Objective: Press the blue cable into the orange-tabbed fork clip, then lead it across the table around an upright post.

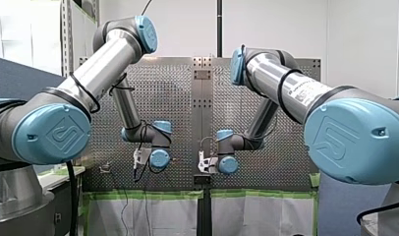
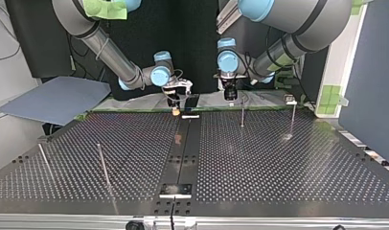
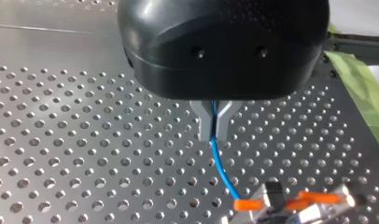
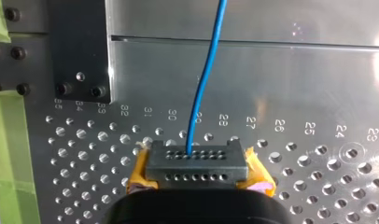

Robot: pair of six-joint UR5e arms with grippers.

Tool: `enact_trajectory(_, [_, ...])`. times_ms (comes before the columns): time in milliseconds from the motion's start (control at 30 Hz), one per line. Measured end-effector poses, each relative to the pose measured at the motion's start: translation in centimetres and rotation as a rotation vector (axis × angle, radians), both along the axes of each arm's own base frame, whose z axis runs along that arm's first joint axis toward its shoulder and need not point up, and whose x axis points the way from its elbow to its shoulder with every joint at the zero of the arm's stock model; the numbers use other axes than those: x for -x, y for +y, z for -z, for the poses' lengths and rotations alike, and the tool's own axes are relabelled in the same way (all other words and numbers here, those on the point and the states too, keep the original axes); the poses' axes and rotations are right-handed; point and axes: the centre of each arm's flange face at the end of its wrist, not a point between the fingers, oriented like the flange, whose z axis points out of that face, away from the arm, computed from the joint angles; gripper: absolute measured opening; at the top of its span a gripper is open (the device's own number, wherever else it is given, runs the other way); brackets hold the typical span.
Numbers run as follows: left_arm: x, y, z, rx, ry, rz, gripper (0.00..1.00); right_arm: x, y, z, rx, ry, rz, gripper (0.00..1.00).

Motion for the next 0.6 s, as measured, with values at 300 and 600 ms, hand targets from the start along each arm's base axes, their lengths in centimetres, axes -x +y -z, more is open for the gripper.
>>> enact_trajectory(300, [-1.3, -0.8, -0.9, 0.002, 0.011, -0.004, 0.31, -0.1, 0.1, 0.0, 0.001, 0.0, -0.002, 0.0])
enact_trajectory(600, [-2.6, -1.7, -1.6, 0.004, 0.03, 0.0, 0.35, -0.1, 0.0, 0.0, 0.001, -0.002, -0.001, 0.0])
